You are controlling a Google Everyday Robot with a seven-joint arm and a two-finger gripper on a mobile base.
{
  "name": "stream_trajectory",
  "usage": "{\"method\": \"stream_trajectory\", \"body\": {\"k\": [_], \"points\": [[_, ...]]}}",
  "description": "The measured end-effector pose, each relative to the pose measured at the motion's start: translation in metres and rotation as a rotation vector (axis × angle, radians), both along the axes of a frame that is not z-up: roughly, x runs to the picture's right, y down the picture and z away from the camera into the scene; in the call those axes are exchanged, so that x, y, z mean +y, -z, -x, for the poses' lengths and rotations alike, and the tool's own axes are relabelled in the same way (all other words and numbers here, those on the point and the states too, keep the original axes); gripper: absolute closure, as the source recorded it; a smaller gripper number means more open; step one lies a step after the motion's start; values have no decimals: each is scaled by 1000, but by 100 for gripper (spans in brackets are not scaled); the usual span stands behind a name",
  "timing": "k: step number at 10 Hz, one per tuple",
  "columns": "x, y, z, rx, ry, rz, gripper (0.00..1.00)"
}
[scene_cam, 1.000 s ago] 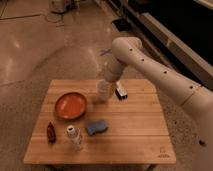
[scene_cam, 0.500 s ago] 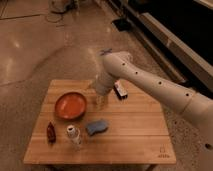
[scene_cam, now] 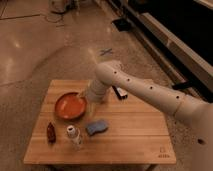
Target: Knock the bottle over
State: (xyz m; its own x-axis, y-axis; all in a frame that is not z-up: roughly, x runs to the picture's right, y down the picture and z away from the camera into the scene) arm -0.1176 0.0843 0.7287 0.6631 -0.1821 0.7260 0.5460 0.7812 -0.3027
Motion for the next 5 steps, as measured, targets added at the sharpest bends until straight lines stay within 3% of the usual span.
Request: {"method": "stream_trajectory", "body": {"k": [5], "points": [[35,13,36,-61,19,36,25]]}}
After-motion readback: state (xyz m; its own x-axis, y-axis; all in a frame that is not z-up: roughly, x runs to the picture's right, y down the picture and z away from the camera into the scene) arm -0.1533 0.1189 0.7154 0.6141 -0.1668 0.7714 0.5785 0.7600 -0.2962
